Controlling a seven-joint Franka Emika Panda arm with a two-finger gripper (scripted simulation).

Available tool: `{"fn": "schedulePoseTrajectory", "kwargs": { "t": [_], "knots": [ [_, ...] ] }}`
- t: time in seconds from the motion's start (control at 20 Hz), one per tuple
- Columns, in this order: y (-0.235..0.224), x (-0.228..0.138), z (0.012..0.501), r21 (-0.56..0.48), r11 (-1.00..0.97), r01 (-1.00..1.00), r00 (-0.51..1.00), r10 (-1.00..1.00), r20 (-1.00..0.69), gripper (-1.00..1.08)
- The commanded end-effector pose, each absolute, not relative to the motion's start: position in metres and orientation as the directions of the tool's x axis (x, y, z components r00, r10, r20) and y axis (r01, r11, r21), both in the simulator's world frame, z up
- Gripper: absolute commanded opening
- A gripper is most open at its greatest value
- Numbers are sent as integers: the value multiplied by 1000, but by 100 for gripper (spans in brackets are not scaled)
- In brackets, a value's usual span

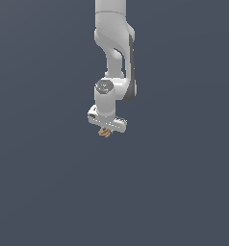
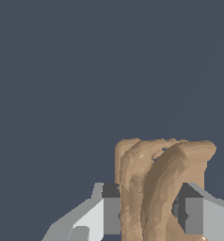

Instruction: Pick up the object and move it to a goal position.

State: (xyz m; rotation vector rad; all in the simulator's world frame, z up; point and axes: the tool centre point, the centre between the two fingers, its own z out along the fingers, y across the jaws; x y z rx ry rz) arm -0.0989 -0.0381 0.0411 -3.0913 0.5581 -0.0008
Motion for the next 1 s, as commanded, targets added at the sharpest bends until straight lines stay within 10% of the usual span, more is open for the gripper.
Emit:
{"fn": "schedulePoseTrajectory", "kwargs": {
  "t": [0.0,0.95],
  "knots": [
    [-36,-99,45,-1,-937,-349,937,-349,1,-100],
    [36,-97,177,2,-937,-351,937,-351,2,-100]
  ]
}}
